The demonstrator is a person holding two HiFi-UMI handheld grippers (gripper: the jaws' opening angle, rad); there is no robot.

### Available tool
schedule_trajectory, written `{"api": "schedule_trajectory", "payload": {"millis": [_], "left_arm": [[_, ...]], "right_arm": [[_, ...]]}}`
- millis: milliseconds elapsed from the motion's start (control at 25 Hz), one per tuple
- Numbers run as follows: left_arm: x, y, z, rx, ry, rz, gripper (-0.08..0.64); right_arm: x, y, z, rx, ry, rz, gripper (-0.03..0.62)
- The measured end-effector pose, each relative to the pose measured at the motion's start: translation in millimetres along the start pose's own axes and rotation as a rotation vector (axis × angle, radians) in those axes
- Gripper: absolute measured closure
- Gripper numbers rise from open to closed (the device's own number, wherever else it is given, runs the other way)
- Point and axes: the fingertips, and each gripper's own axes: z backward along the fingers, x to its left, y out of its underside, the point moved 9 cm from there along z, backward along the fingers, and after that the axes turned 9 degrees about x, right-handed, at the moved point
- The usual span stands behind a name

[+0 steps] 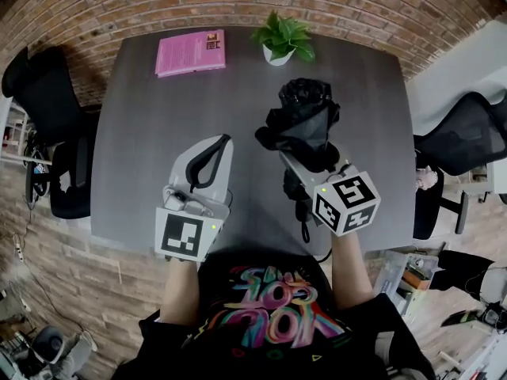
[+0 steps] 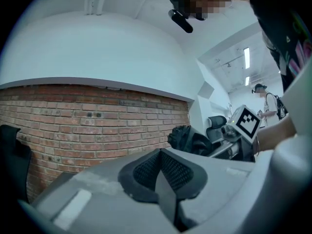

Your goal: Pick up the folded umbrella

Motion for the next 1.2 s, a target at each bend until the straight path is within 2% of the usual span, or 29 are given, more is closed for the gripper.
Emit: {"api": "schedule_trajectory", "payload": {"millis": [400,760,920,1200], "left_arm": [[1,-2,0,0.0,-0.006,0.007,0.558],[12,-1,2,-0.004,-0.031,0.014,0.558],[15,0,4,0.004,-0.04,0.016,0.558],[19,-1,4,0.008,-0.045,0.023,0.558]], "right_arm": [[-10,-15,63,-0.171,0.092,0.004,0.316],[-15,-16,95,-0.319,0.203,0.088,0.316],[-12,-15,98,-0.346,0.22,0.121,0.316],[-12,-11,88,-0.323,0.182,0.084,0.316]]}}
